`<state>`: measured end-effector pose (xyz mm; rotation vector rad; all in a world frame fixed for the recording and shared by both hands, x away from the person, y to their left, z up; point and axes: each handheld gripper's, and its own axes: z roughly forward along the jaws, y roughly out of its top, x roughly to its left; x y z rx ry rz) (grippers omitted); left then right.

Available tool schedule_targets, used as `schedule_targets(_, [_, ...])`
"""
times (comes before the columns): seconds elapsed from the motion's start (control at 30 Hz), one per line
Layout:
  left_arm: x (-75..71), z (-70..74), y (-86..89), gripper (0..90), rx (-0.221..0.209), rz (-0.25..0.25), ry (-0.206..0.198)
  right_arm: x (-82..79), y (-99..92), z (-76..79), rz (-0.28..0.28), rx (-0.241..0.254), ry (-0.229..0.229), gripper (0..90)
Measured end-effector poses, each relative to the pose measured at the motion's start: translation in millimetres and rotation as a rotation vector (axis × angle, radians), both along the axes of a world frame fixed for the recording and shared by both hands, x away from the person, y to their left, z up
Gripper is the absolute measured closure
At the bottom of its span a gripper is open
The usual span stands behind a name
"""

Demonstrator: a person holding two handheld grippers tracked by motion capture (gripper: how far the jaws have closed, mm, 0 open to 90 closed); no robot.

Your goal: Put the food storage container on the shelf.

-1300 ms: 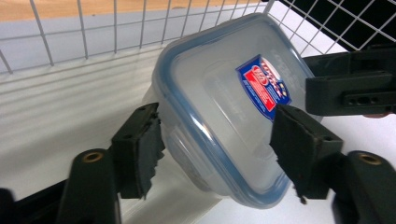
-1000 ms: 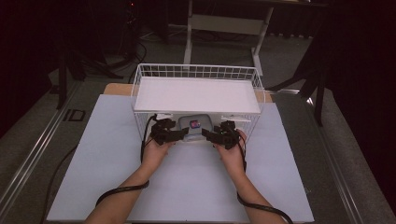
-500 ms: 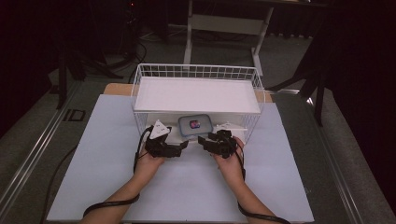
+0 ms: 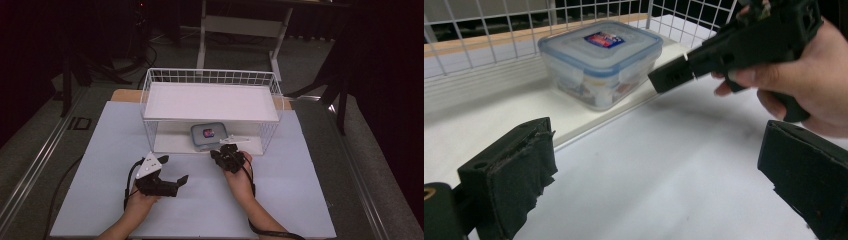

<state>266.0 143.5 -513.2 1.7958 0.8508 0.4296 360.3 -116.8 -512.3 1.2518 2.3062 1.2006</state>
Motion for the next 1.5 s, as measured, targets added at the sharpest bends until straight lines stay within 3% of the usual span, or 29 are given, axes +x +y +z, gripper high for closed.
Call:
schedule_targets(0.17, [-0.4, -6.0, -0.1, 2.9, 0.010, -0.003, 0.018, 3.5, 8.3, 3.8, 0.004, 0.009, -0.010, 90.0])
schedule_targets(0.77, [-2.2, -3.0, 1.3, 2.9, -0.005, -0.009, 0.015, 22.0, 35.8, 3.7, -0.007, 0.003, -0.034, 89.9])
schedule_targets(0.97, [-3.3, -0.9, 2.9, 2.9, -0.014, -0.009, 0.012, 30.5, 33.7, 2.3, -0.035, 0.019, -0.022, 89.6])
schedule_targets(1.07, [-3.3, -1.0, 3.4, 2.9, -0.012, -0.007, 0.009, 26.7, 32.7, 2.3, -0.034, 0.025, -0.023, 89.6])
schedule_targets(1.23, [-2.6, -2.2, 3.3, 2.9, -0.012, -0.004, 0.014, 21.6, 24.7, 2.2, -0.038, 0.000, -0.054, 89.5])
schedule_targets(1.5, [-2.6, -2.6, 1.9, 2.9, -0.008, -0.008, 0.015, 30.9, 13.9, -0.5, -0.087, -0.002, -0.043, 89.6])
